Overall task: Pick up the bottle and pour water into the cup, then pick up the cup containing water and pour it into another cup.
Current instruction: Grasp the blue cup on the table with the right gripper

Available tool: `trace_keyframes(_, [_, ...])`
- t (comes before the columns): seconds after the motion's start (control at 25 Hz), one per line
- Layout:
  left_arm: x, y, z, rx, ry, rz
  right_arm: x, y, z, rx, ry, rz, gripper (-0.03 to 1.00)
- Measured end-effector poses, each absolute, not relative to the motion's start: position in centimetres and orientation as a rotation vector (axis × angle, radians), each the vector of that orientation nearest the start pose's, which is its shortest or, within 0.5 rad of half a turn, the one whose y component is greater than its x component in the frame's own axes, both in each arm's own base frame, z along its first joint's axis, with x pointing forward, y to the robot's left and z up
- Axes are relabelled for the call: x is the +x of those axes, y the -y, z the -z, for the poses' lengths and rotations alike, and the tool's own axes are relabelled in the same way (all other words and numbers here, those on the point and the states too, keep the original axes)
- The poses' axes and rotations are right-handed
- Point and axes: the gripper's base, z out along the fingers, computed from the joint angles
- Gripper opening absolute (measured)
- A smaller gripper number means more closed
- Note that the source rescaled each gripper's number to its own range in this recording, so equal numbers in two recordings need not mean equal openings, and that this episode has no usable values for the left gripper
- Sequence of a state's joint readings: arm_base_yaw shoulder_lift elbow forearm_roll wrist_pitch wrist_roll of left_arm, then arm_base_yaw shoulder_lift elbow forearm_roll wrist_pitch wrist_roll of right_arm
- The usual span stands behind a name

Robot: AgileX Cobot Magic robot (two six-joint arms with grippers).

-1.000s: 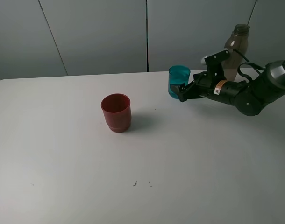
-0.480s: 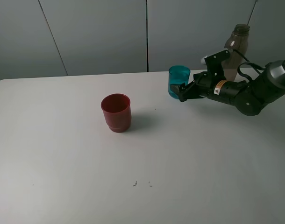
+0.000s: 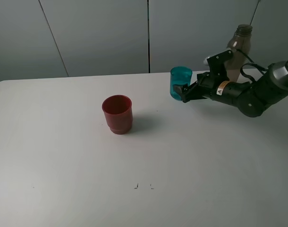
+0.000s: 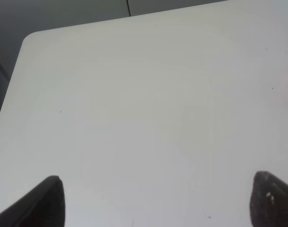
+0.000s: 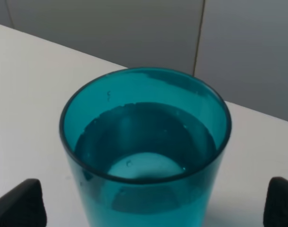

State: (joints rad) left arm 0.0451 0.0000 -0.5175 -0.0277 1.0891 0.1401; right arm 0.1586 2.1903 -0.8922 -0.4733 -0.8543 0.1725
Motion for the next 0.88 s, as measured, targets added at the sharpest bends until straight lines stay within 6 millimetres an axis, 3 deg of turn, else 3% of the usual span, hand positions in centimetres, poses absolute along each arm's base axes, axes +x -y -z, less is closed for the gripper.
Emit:
trace_keyframes(0.36, [-0.8, 0.3, -28.0, 0.1, -2.053, -0.082, 37.3, -9.1, -6.8, -0.517, -1.904, -0.35, 1.0])
trace_keyframes(0.6, [-0.8, 0.3, -28.0, 0.1, -2.053, -0.082, 37.1, -9.2, -5.2, -0.512, -1.906, -0.375, 1.0])
trace_keyframes(0.88, [-0.8, 0.3, -28.0, 0.1, -2.053, -0.082, 38.4, -10.1, -5.2, -0.523, -1.858, -0.389, 1.0])
